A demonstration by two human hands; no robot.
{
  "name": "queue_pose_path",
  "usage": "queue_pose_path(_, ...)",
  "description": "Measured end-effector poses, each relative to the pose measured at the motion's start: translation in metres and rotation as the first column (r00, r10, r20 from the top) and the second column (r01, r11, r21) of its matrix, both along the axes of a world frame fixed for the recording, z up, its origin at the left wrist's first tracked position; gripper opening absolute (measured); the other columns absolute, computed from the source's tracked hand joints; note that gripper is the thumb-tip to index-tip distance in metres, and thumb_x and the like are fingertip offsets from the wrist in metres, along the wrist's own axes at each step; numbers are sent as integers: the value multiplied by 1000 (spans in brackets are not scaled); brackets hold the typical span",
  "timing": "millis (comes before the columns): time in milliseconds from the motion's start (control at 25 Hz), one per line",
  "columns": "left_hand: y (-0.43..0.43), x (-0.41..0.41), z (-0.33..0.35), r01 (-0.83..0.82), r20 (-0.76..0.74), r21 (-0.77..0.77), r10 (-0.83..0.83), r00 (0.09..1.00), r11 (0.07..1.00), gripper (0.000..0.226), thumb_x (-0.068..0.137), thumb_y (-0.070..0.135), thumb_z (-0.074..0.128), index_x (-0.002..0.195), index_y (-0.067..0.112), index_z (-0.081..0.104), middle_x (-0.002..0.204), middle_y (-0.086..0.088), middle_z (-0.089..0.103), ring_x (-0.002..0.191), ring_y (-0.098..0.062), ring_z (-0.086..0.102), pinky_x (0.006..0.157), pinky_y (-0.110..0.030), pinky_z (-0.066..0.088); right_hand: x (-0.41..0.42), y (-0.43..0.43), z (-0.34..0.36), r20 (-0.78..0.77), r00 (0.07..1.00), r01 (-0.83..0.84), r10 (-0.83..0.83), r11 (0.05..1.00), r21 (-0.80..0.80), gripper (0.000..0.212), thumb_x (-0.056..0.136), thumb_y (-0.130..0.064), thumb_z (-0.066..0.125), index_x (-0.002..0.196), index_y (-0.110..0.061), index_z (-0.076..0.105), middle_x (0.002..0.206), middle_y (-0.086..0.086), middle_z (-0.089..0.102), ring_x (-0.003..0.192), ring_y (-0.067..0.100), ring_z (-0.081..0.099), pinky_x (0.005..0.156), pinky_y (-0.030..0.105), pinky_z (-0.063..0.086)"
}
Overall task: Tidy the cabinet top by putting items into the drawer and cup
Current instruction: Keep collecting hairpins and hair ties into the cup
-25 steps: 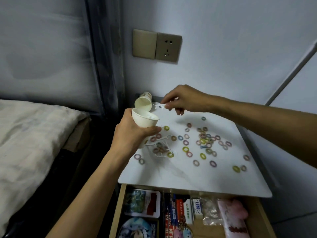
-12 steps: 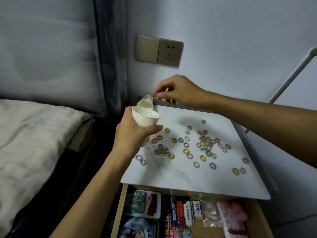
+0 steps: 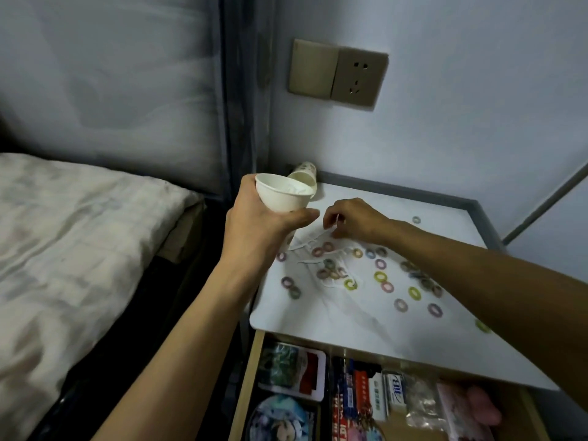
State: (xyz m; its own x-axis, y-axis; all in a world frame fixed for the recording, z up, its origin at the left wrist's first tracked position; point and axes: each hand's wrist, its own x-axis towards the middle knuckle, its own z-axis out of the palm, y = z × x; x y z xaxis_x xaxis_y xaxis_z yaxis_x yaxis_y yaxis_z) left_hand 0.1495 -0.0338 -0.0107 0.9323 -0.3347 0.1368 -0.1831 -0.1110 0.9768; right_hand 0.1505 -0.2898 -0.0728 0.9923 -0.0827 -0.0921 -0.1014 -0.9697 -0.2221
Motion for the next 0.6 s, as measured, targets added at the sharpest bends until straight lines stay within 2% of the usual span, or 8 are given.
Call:
queue_pose_path(160, -1, -1, -1, 4, -17, -1, -4, 1000, 1000, 67, 61, 29, 90, 114, 24, 50, 98, 10, 61, 89, -10, 62, 72, -32, 57, -3, -4, -5, 15, 997, 75, -77, 993, 94, 8, 79, -10, 77, 83, -15, 73, 87, -1, 66, 75, 16, 64, 62, 11, 43)
queue_pose_path(360, -2, -3, 2, 13, -50, -10, -13, 999, 1000, 65, 63, 28, 90, 114, 23, 50, 99, 7, 61, 88, -12, 63, 61, -30, 57, -8, -3, -7, 2, 990, 140, -142, 978, 153, 8, 83, -13, 74, 80, -17, 68, 81, -3, 65, 69, 8, 59, 59, 10, 38)
queue_pose_path(520, -7, -6, 3, 28, -76, -21, -30, 997, 999, 64, 62, 29, 90, 112, 25, 49, 98, 6, 61, 86, -14, 63, 54, -28, 55, -8, -11, 0, 115, 969, 188, -218, 956, 227, 12, 83, -11, 73, 76, -16, 65, 75, -2, 65, 69, 9, 57, 62, 17, 42)
queue_pose_path(600, -8, -6, 4, 32, -92, -22, -34, 995, 999, 65, 62, 28, 89, 113, 25, 49, 99, 5, 61, 87, -15, 63, 55, -29, 55, -11, -19, 5, 106, 973, 184, -205, 967, 179, 14, 82, -10, 74, 75, -15, 63, 73, -2, 63, 68, 11, 56, 61, 18, 41)
